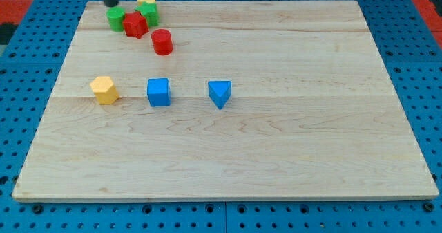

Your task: Push the yellow heart to the right

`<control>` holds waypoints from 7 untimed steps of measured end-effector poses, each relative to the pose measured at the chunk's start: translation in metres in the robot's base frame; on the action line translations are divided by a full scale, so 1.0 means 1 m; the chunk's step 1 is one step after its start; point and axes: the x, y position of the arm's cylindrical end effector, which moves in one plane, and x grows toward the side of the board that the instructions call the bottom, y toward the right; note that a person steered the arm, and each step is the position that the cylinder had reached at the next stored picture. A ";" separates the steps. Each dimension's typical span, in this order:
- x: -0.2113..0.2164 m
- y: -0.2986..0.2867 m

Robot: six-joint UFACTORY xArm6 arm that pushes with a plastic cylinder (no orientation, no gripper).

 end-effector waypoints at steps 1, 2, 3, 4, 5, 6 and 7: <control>-0.003 0.065; -0.003 0.095; -0.003 0.094; -0.003 0.094; -0.003 0.138; 0.004 0.255; 0.052 0.333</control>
